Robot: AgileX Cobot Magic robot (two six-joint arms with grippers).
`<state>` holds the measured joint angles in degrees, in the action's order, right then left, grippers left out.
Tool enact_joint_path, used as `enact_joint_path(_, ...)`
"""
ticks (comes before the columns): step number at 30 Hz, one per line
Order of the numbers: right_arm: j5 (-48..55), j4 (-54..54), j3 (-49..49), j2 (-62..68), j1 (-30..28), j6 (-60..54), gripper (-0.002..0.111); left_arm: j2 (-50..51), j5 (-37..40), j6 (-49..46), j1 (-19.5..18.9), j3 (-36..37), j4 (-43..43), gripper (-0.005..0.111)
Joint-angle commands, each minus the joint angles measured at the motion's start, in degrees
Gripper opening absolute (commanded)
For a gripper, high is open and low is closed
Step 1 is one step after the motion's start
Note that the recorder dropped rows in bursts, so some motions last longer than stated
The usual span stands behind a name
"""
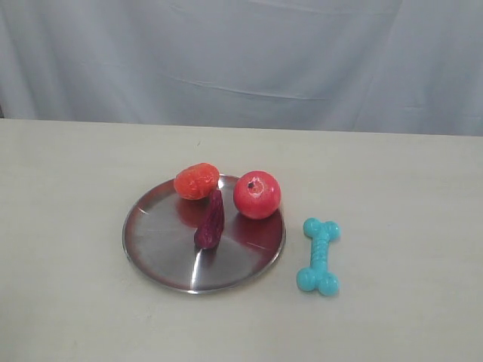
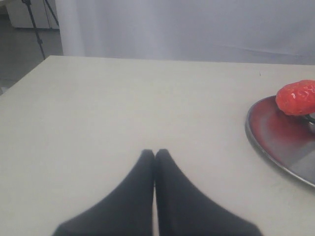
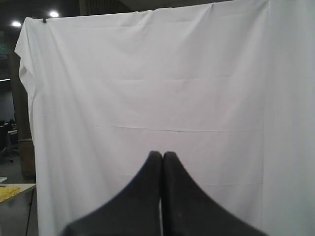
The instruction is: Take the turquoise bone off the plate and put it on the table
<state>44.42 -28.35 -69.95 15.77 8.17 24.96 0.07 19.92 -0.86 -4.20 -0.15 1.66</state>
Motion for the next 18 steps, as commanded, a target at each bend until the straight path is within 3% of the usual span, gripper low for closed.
enact_joint_path(1,0.4,-0.8,0.0,0.0,0.0,-1.9,-0.001,-0.1,-0.3,0.2,-0.3,0.1,0.1,0.000)
enact_joint_path(7,-0.9,1.3,0.4,2.0,1.5,-12.5,-0.001,-0.1,-0.3,0.2,-0.3,0.1,0.1,0.000)
enact_joint_path(18,-11.5,0.6,13.9,2.3,4.0,-12.5,-0.001,-0.1,-0.3,0.2,-0.3,0.1,0.1,0.000)
